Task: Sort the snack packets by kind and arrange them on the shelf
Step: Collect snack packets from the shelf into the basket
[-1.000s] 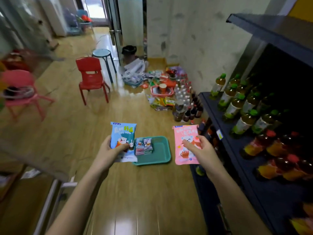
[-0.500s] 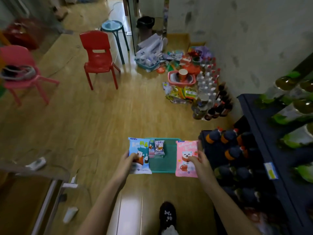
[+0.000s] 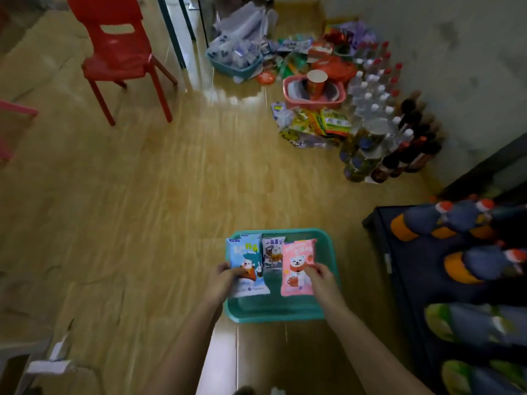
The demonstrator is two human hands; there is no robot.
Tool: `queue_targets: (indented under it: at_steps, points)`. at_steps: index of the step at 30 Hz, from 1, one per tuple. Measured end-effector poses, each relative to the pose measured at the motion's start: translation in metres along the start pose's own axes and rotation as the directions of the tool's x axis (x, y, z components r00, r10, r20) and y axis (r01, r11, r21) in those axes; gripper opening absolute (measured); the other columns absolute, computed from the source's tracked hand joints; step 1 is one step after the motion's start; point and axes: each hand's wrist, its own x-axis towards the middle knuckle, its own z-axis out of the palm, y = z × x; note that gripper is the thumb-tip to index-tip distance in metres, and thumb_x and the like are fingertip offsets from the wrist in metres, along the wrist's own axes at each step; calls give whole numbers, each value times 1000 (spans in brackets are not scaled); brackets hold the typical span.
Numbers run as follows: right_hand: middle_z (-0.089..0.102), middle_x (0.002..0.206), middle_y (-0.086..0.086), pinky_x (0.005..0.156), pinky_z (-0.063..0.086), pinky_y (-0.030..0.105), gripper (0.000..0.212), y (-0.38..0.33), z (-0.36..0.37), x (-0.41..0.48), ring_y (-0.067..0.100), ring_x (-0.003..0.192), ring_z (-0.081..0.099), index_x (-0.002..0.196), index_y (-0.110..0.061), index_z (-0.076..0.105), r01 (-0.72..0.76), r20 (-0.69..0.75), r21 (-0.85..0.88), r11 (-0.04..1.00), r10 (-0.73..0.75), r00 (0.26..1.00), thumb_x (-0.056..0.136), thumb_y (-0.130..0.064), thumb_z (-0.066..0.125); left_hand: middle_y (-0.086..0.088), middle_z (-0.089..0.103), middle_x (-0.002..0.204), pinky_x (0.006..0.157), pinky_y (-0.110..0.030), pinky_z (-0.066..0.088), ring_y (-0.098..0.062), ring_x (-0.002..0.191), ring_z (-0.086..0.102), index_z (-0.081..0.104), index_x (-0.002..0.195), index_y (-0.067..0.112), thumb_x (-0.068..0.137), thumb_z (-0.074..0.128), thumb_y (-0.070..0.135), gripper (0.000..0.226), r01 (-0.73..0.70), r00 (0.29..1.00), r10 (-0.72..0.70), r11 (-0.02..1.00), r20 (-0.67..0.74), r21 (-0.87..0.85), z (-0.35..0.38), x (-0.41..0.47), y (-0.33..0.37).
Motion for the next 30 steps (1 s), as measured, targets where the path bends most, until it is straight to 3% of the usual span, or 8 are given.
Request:
queue_targets:
  at_steps: [4,6,9,13,15,19,26,30]
  points:
    - [65,106,14,79,49,37,16,59,31,99,23,89,62,107,-6,54,64,35,-48,997,-63,997,93,-14,53,-2,64,62,44,-11,42,-11,54,58,59,72,7,83,60,-3,14,-105,994,104,991,16,79,16,99,-54]
    - [63,111,20,79,49,36,18,80,42,142,26,92,61,108,-1,54,109,38,-74,991,-107,994,92,-10,54,-9,65,72,59,-20,46,-19,65,58,64,76,4,80,64,-1,7,-165,986,165,981,14,102,22,143,-75]
    - [63,111,19,66,46,23,20,105,60,196,19,89,57,108,2,54,169,33,-86,982,-167,985,91,-7,56,-12,66,77,74,-33,45,-23,72,59,64,78,2,79,68,-2,5,-229,973,231,970,-18,83,29,200,-96]
    - [64,111,19,85,51,40,24,132,77,236,28,98,62,110,4,55,192,-13,-133,972,-195,981,89,-8,58,-18,65,86,72,-35,46,-23,81,58,62,92,-7,77,72,4,21,-238,967,245,967,-71,95,37,245,-119]
    - [66,108,15,86,52,44,24,138,83,243,29,97,64,108,-1,58,190,-53,-174,966,-202,978,88,-12,62,-16,65,84,68,-32,44,-22,79,57,62,89,-2,76,75,7,21,-229,963,242,967,-120,108,37,255,-125]
    - [65,91,5,61,48,27,16,137,88,246,18,76,60,87,-13,55,188,-135,-294,937,-235,962,83,-21,68,-7,64,83,73,-33,44,-21,78,57,60,82,8,76,74,22,21,-216,937,289,920,-196,326,35,262,-132]
    - [54,98,3,71,44,33,33,126,73,240,22,89,54,85,-15,49,174,-119,-568,805,-290,950,79,-41,67,-7,54,88,64,-32,35,-28,84,55,45,87,11,78,70,29,32,-200,884,415,752,-215,629,34,250,-125]
    - [62,106,4,76,45,30,17,72,28,193,18,88,56,98,-14,58,263,-59,-563,784,-355,933,86,-25,62,-8,62,93,71,-34,42,-28,89,58,54,89,10,83,63,22,16,-278,871,486,606,-71,745,25,199,-70]
